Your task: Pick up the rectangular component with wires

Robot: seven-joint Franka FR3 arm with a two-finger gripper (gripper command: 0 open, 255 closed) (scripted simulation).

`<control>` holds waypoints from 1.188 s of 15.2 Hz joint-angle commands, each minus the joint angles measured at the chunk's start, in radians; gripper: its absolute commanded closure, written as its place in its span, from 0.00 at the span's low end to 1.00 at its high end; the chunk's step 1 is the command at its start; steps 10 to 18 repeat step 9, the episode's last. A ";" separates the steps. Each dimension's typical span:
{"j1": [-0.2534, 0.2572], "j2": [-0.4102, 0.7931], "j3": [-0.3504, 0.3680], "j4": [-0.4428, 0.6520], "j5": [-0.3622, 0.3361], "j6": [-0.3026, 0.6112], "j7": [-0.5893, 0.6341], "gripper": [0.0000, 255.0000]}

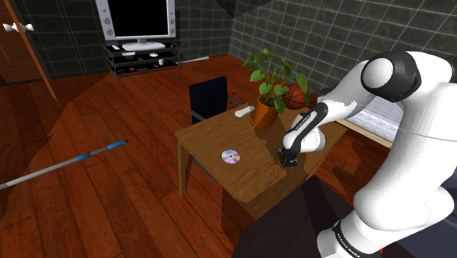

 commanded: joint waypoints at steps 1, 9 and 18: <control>0.000 -0.034 0.000 -0.010 0.000 -0.024 0.000 1.00; 0.000 -0.139 0.000 -0.032 0.000 -0.107 0.000 1.00; 0.000 -0.139 0.000 -0.032 0.000 -0.107 0.000 1.00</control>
